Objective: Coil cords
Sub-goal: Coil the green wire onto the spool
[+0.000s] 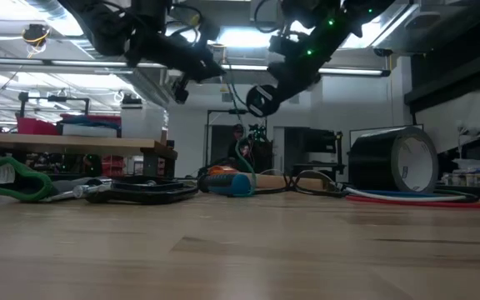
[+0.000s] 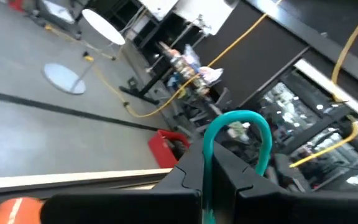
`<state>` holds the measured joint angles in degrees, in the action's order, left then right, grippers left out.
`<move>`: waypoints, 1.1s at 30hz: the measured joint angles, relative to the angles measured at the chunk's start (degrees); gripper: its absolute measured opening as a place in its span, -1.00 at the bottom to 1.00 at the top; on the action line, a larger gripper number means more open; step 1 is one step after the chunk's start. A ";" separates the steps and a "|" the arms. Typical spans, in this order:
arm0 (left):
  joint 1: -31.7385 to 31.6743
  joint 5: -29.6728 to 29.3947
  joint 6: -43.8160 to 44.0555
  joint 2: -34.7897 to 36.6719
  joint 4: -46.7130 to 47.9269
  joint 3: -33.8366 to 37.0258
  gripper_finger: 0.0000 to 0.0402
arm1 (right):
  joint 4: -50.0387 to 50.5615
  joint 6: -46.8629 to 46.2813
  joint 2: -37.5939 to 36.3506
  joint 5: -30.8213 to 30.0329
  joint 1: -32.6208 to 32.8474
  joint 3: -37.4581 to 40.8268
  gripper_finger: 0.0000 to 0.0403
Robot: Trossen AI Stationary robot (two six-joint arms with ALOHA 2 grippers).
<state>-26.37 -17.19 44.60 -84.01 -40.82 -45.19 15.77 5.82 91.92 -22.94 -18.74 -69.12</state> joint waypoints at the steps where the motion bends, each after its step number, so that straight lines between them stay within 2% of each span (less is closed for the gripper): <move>1: -0.29 0.00 0.36 0.00 0.53 0.00 -1.00 | 0.43 -0.02 0.02 -1.26 -0.02 0.00 -1.00; 6: -0.40 -0.06 2.94 0.00 1.28 0.02 -1.00 | 0.65 0.02 0.07 -7.31 -0.38 0.00 -1.00; 12: 1.35 0.31 5.76 0.00 1.23 0.02 -1.00 | -1.00 -0.19 0.15 -10.57 -1.39 0.00 -1.00; 16: 1.97 -0.93 6.60 -0.05 1.01 0.02 -1.00 | -4.85 -0.95 1.45 -9.06 -1.58 0.00 -1.00; 22: 1.97 -3.76 6.56 -0.13 0.87 0.02 -1.00 | -7.39 -2.65 5.47 -2.47 -1.42 0.00 -1.00; 33: 1.94 -4.37 7.13 -0.15 0.72 0.02 -1.00 | -13.56 -2.64 11.99 -4.43 -1.49 0.00 -1.00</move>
<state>-24.43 -21.56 51.73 -84.16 -40.10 -45.17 2.21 3.19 103.91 -27.36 -20.23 -69.12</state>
